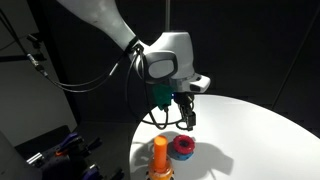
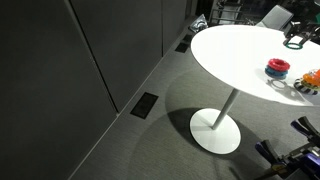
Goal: Pick up the green ring and put it on the ring holder
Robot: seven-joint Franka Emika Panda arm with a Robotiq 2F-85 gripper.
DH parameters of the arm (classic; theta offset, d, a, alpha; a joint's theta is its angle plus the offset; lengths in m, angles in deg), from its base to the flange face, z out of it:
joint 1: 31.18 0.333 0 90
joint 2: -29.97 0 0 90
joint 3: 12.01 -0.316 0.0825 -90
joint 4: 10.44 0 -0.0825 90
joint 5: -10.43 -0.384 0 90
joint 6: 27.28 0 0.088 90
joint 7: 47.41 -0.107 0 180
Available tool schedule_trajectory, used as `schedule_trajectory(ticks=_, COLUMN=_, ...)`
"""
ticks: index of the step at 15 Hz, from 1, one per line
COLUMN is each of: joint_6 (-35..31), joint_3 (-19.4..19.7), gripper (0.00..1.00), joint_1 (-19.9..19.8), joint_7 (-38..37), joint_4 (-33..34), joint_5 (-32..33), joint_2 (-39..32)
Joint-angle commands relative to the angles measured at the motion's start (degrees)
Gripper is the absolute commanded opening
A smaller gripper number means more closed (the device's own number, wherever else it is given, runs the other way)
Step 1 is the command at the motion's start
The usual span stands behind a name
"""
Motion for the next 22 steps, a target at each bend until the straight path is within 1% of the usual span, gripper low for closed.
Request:
schedule_trajectory(ticks=1, joint_6=3.73, joint_3=0.7, gripper=0.42, joint_1=0.12, joint_7=0.88, joint_4=-3.86, joint_5=3.11, joint_2=6.86)
schedule_trajectory(ticks=6, joint_6=6.5, joint_3=0.54, gripper=0.42, joint_1=-0.57, joint_7=1.11, joint_4=-8.39, joint_5=6.73, joint_2=14.67)
schedule_trajectory(ticks=11, joint_6=6.92, joint_3=0.3, gripper=0.42, joint_1=-2.0, joint_7=1.26, joint_4=-12.44, joint_5=8.94, joint_2=20.3)
schedule_trajectory(ticks=15, joint_6=6.3, joint_3=0.44, gripper=0.42, joint_1=-3.65, joint_7=1.72, joint_4=-14.92, joint_5=8.89, joint_2=22.08)
schedule_trajectory(ticks=22, joint_6=6.2, joint_3=1.08, gripper=0.42, joint_1=-6.31, joint_7=1.49, joint_4=-17.65, joint_5=10.16, joint_2=22.81)
